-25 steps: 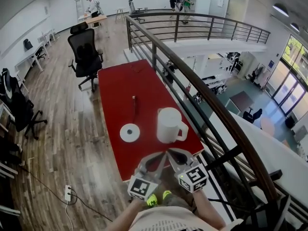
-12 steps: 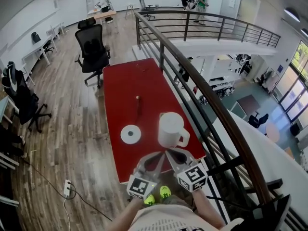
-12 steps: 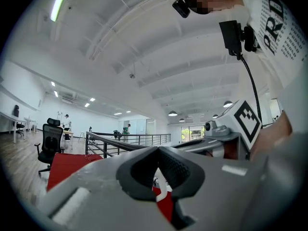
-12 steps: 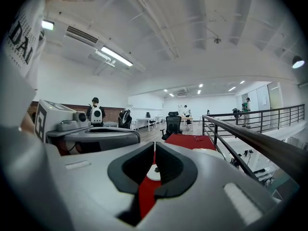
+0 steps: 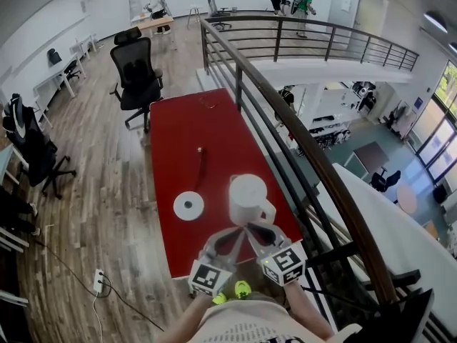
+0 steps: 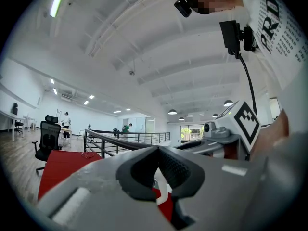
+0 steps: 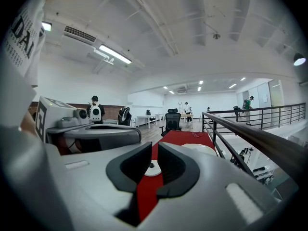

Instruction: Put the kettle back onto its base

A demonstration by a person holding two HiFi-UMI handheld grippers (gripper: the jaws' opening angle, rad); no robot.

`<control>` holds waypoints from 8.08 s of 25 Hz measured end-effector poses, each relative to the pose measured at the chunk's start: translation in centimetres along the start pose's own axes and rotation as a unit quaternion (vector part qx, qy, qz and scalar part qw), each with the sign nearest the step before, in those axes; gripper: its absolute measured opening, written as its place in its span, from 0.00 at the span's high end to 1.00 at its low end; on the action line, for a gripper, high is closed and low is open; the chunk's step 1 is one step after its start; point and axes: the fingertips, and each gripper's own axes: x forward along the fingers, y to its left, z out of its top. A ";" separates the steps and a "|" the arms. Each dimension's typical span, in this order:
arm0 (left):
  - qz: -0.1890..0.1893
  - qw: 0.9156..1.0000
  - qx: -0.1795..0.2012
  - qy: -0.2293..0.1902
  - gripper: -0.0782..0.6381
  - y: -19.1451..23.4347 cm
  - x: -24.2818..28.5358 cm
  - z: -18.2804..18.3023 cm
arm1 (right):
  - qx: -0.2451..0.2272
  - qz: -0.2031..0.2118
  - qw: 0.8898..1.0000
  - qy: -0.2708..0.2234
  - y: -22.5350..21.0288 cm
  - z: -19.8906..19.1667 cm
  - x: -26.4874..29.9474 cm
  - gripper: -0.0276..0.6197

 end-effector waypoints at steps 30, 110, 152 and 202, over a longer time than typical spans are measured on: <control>-0.014 0.999 -0.011 0.041 0.83 0.1 7.0 -7.7 | -0.033 -0.064 0.994 0.077 -8.3 -7.0 0.8 0.73; -0.007 0.996 -0.022 0.086 0.88 0.1 8.9 -12.3 | 0.054 -0.088 0.993 0.057 -12.8 -10.1 1.9 0.76; 0.070 0.995 0.007 0.069 0.88 3.5 6.4 -7.7 | 0.009 -0.015 1.000 0.016 -8.3 -3.0 5.3 0.76; 0.142 0.987 0.003 0.069 0.88 26.5 -5.0 -7.8 | -0.012 0.062 0.998 0.028 3.8 -0.4 27.6 0.76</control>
